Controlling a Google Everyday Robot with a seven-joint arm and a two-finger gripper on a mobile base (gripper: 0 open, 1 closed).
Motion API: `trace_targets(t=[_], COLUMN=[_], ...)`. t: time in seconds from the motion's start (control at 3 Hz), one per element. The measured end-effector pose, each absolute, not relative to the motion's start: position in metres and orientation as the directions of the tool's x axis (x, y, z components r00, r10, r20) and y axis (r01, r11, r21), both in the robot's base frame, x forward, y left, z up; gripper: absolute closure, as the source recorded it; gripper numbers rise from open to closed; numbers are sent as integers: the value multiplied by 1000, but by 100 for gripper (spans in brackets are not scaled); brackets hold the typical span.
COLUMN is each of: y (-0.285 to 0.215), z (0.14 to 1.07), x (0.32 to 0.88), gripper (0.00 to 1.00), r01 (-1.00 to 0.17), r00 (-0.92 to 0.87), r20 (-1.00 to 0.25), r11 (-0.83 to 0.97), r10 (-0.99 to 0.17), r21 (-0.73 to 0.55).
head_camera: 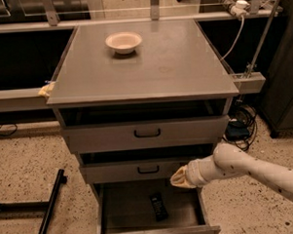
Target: Pick rxbar chocolate from bottom drawer and place on counter
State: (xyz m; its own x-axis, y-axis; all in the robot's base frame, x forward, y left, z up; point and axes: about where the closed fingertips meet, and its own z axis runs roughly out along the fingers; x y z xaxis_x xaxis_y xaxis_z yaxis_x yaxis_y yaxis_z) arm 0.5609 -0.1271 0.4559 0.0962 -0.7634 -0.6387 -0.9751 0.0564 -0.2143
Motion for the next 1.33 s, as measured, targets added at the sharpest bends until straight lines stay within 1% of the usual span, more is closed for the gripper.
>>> trace_targets(t=[0.33,0.67,1.0,1.33], y=[-123,-136,-129,-121], z=[451,401,321,251], x=[556,562,561,554], gripper=[100,100,100,100], r01=[-973,-959,-961,-971], r00=[136,199,231,220], r20=[-630,-599,-622,-660], r11=[17,-29,-76,-94], r10=[-765,-775,-748,-719], r21=[-231,-281,-266,-221])
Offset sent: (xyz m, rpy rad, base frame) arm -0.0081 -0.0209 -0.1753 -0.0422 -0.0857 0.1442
